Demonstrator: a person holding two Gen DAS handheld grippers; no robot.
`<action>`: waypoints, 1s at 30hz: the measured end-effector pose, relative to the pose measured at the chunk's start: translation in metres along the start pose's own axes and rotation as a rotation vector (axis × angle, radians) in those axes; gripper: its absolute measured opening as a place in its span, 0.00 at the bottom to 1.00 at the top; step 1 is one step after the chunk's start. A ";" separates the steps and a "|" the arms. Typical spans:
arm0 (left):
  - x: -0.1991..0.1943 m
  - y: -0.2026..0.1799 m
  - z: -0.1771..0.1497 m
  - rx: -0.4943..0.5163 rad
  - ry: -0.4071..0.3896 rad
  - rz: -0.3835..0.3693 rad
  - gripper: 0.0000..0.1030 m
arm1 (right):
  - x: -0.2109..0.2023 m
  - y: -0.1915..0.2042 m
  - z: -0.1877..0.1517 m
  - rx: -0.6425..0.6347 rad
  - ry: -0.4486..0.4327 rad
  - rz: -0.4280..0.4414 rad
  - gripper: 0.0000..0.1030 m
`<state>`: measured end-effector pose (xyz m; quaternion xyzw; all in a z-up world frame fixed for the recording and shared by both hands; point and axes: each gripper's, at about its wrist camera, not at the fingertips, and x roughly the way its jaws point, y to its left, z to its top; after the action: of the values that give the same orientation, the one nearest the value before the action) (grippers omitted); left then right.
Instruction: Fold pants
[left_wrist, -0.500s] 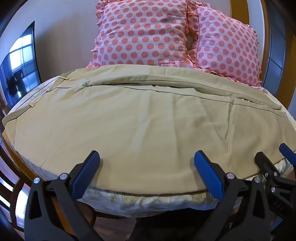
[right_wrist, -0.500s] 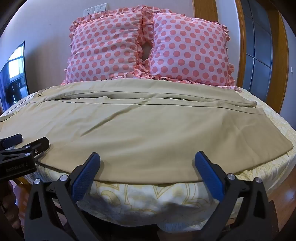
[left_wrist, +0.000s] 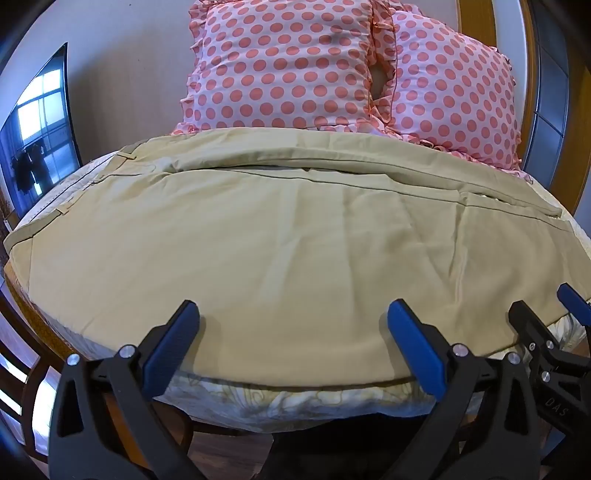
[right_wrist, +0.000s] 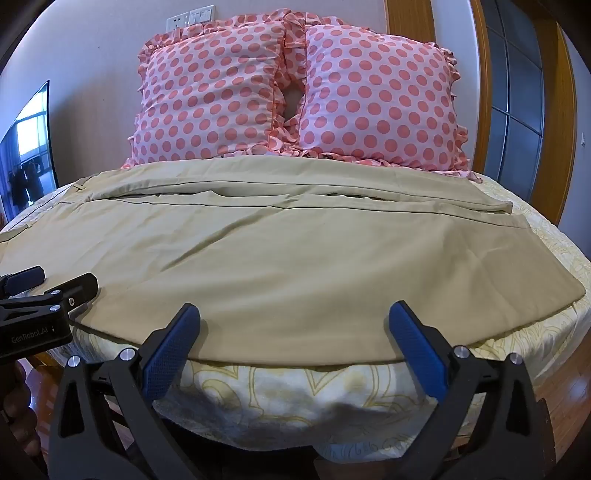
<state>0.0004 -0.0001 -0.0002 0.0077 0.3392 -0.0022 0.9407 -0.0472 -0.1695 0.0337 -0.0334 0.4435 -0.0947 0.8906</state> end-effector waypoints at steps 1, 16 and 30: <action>0.000 0.000 0.000 0.000 0.001 0.000 0.98 | 0.000 0.000 0.000 0.000 0.000 0.000 0.99; 0.000 0.000 0.000 0.001 0.002 0.000 0.98 | -0.001 0.000 0.000 0.000 -0.001 0.000 0.99; 0.000 0.000 0.000 0.002 0.003 0.000 0.98 | -0.001 0.000 0.000 0.000 -0.002 0.000 0.99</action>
<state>0.0006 -0.0003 -0.0003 0.0087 0.3405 -0.0023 0.9402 -0.0481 -0.1689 0.0340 -0.0337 0.4427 -0.0947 0.8910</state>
